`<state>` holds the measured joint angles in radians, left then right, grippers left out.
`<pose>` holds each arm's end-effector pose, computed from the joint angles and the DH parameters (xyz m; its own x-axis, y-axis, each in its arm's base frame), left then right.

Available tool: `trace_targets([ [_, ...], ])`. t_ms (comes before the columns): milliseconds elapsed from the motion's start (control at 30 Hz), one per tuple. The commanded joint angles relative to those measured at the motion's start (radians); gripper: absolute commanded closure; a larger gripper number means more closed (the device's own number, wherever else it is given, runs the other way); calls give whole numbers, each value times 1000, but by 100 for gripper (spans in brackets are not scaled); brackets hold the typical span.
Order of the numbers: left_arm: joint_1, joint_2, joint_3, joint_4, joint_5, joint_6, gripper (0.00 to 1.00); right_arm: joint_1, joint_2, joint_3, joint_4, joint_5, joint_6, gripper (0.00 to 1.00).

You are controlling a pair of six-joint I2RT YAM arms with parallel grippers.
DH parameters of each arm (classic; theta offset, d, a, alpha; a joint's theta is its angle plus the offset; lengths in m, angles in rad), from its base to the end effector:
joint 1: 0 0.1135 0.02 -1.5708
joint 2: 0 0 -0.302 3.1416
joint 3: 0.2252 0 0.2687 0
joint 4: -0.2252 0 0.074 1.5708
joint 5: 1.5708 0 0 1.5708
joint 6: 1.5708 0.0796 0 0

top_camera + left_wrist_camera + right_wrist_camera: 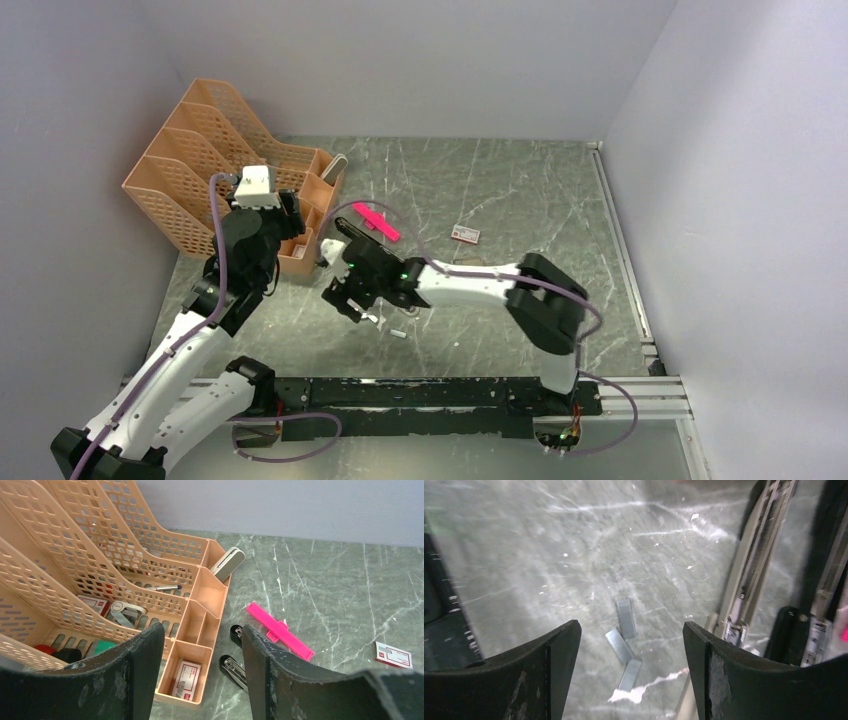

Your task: Load the staples into the stapler

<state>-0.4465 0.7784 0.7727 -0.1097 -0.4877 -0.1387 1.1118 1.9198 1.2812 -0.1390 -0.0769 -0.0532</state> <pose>0.2060 -0.0573 0.3674 -0.0975 -0.0887 -0.9913 -0.0524 0.9951 -0.0839 0.2066 0.4318 0.1818 -0.2616 -0.6489 -0.7145 -0.9333 0.3587 0.0159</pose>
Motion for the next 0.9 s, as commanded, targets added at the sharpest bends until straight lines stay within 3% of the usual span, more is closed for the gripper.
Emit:
trace_targets([
  [0,11,-7,27,-4,17,6,37,-4,-224,-201,345,26,4,20],
  [300,18,-7,25,2,37,3,37,-11,-603,-822,860,47,-25,19],
  [433,20,-5,24,1,49,4,37,-11,-699,-961,921,48,-27,19],
  [600,20,-6,24,-1,55,5,37,-10,-707,-1055,974,9,-6,20],
  [867,21,0,25,-2,60,10,37,-9,-507,-1137,1235,-17,-5,24],
])
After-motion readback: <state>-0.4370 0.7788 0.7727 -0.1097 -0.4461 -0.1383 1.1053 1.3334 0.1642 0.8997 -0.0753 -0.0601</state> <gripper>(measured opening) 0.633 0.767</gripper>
